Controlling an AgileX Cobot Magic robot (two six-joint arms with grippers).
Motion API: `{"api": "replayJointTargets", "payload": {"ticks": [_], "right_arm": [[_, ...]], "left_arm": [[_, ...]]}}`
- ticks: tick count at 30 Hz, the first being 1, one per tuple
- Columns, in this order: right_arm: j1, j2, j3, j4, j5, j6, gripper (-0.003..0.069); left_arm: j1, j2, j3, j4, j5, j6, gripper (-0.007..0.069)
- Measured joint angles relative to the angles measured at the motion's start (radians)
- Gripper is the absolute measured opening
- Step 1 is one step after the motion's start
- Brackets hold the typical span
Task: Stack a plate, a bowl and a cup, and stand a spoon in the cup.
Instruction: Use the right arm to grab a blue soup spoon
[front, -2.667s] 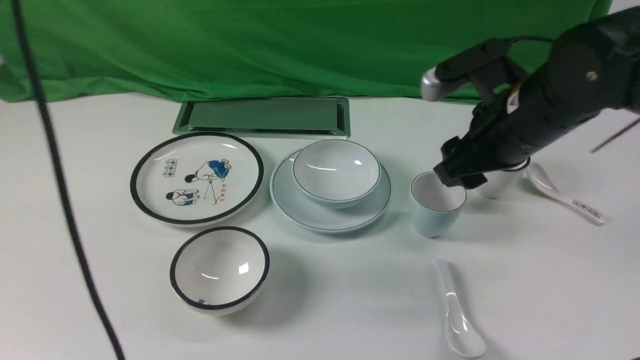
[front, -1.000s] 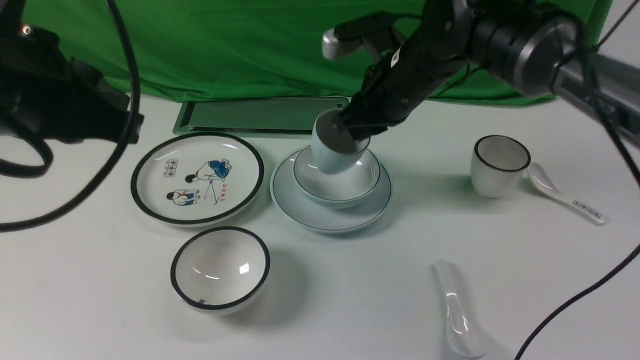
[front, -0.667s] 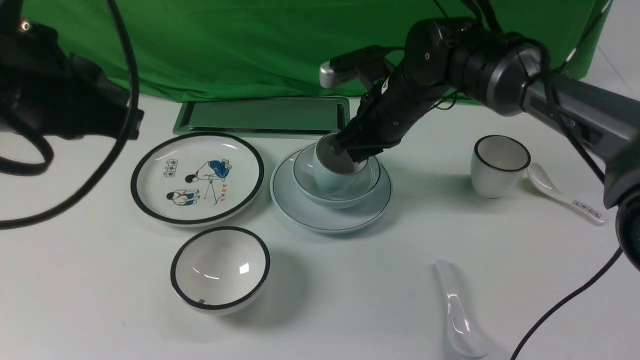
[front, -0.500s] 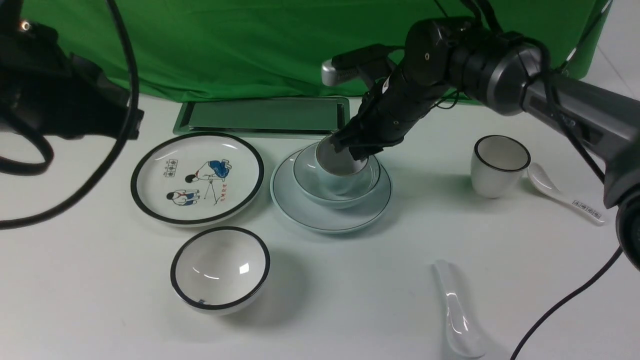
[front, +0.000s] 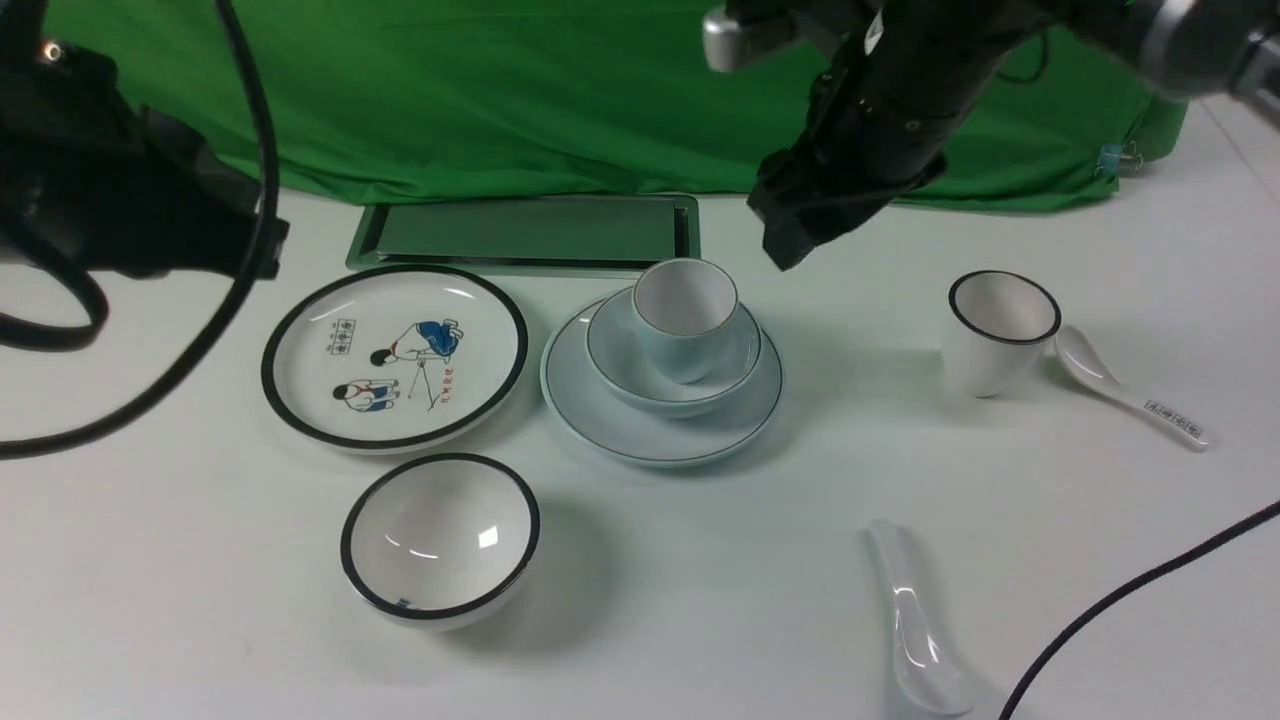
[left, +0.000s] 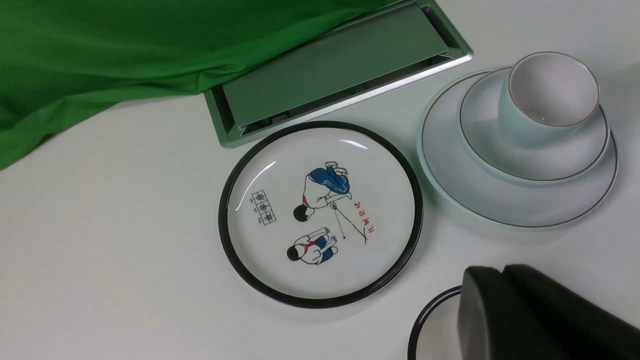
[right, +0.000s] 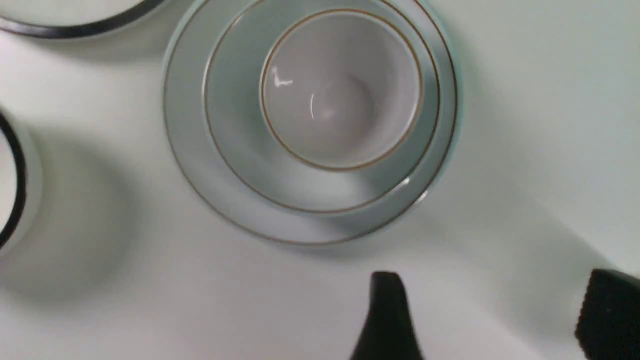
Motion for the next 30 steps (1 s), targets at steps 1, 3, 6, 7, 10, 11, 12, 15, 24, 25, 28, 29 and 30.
{"api": "replayJointTargets", "payload": {"ticks": [1, 3, 6, 7, 10, 11, 12, 15, 24, 25, 28, 29, 30], "right_arm": [[0.000, -0.043, 0.051, -0.003, 0.001, 0.000, 0.0508], [0.000, -0.094, 0.123, -0.006, 0.004, 0.000, 0.0508], [0.000, -0.223, 0.382, -0.007, 0.000, 0.005, 0.0508], [0.000, -0.229, 0.398, -0.008, -0.006, 0.007, 0.0508], [0.000, -0.299, 0.663, -0.009, -0.170, 0.073, 0.0508], [0.000, -0.304, 0.727, -0.010, -0.235, 0.102, 0.0508], [0.000, -0.306, 0.774, -0.011, -0.293, 0.128, 0.0508], [0.000, -0.303, 0.913, -0.011, -0.498, 0.213, 0.0508], [0.000, -0.199, 1.012, -0.011, -0.733, 0.275, 0.0508], [0.000, -0.184, 1.012, -0.011, -0.739, 0.275, 0.0508], [0.000, -0.166, 1.010, -0.019, -0.749, 0.274, 0.0479], [0.000, -0.165, 1.010, -0.025, -0.749, 0.273, 0.0441], [0.000, -0.165, 1.010, -0.030, -0.747, 0.267, 0.0395]], "left_arm": [[0.000, 0.000, 0.000, 0.000, 0.000, 0.000, -0.0031], [0.000, 0.000, 0.000, 0.000, -0.001, 0.000, -0.0031], [0.000, 0.000, 0.000, 0.000, -0.002, 0.000, -0.0031], [0.000, 0.000, 0.000, 0.000, -0.003, 0.000, -0.0031], [0.000, 0.000, 0.001, 0.000, -0.004, 0.000, -0.0031], [0.000, 0.000, 0.001, 0.000, -0.004, 0.000, -0.0031], [0.000, 0.000, 0.001, 0.000, -0.006, 0.000, -0.0031], [0.000, 0.000, 0.001, 0.000, -0.006, 0.000, -0.0031], [0.000, 0.000, 0.001, 0.000, -0.006, 0.000, -0.0031], [0.000, 0.000, 0.001, 0.000, -0.006, 0.000, -0.0031], [0.000, 0.000, 0.001, 0.000, -0.006, 0.000, -0.0031], [0.000, 0.000, 0.001, 0.000, -0.006, 0.000, -0.0031], [0.000, 0.000, 0.001, 0.000, -0.006, 0.000, -0.0031]]}}
